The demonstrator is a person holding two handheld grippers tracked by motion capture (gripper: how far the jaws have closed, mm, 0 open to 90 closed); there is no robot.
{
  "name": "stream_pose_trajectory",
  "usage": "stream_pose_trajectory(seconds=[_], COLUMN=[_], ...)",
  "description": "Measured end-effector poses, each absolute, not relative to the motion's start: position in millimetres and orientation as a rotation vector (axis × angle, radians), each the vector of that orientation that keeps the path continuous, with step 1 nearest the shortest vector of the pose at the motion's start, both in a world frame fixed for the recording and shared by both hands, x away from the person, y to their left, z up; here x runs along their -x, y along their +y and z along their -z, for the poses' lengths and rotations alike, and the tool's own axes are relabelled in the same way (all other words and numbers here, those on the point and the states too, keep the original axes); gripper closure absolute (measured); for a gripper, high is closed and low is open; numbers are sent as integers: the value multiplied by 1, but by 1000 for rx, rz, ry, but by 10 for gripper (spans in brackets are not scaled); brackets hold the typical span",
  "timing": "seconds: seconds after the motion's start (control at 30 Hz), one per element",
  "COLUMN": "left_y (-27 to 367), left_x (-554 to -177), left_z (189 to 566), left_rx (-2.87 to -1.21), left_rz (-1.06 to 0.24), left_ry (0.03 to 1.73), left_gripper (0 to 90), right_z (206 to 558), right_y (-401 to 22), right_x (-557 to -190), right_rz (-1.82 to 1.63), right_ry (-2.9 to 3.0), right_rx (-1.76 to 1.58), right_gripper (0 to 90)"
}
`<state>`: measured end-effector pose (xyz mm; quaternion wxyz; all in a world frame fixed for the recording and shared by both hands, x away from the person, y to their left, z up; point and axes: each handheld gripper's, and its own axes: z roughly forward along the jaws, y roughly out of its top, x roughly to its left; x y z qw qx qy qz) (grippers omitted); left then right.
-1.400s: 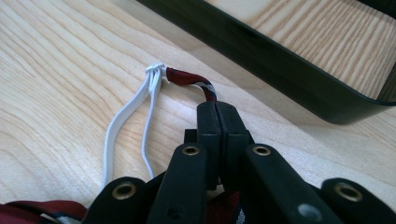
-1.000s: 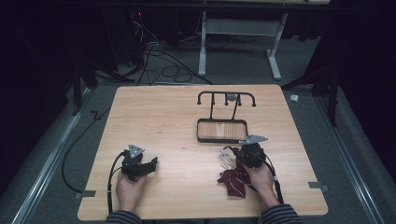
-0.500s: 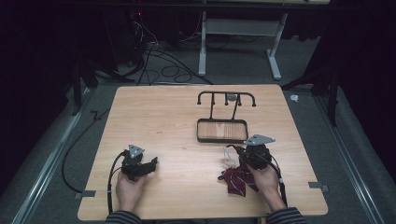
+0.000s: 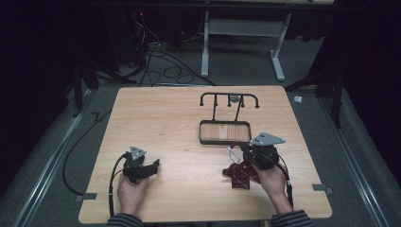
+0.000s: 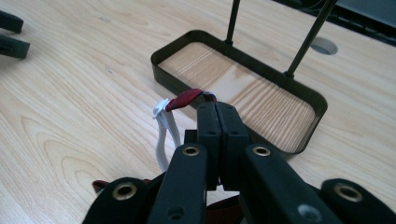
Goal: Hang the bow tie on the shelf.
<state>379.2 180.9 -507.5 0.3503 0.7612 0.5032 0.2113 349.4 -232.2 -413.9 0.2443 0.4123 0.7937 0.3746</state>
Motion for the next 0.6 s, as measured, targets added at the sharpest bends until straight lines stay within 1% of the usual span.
stream_pose_trajectory(seconds=[0.6], left_y=[181], left_x=[-379], left_z=[507], left_rx=[-1974], left_rz=[-547], left_ry=[1304], left_gripper=[295], right_z=[393], right_y=[-235], right_x=[-347], right_rz=[-1047], right_ry=[2124], right_rx=[-1085], right_gripper=[900])
